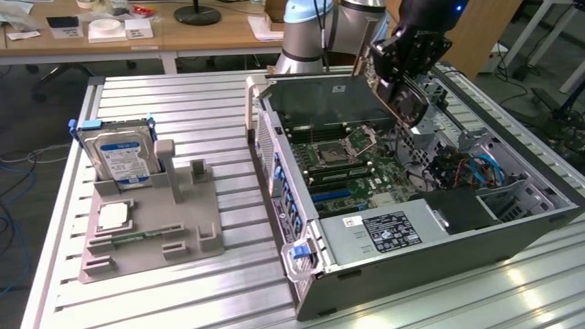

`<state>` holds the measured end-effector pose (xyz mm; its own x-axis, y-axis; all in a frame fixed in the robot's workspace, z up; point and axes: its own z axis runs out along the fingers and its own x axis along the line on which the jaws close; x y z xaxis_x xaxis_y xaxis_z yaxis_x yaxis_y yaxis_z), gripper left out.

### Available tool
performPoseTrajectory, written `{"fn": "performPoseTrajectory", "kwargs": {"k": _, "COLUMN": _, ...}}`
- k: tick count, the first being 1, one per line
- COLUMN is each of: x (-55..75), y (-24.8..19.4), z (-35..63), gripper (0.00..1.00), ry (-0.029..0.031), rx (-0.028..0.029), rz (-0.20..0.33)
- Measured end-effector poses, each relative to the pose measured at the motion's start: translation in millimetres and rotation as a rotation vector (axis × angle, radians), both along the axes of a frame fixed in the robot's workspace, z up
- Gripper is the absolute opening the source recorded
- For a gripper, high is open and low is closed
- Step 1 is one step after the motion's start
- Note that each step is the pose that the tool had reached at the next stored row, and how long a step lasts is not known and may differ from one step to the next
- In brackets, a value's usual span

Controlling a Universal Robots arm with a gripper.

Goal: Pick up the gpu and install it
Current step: 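Insert the gpu into the slot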

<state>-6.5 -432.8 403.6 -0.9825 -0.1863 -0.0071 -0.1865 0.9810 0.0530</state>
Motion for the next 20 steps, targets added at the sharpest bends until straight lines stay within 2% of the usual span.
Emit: {"fn": "performPoseTrajectory", "kwargs": {"k": 20, "x": 0.0, "y": 0.0, "z": -0.9, "gripper": 0.28, "ry": -0.0001, "rx": 0.0001, "rz": 0.336}}
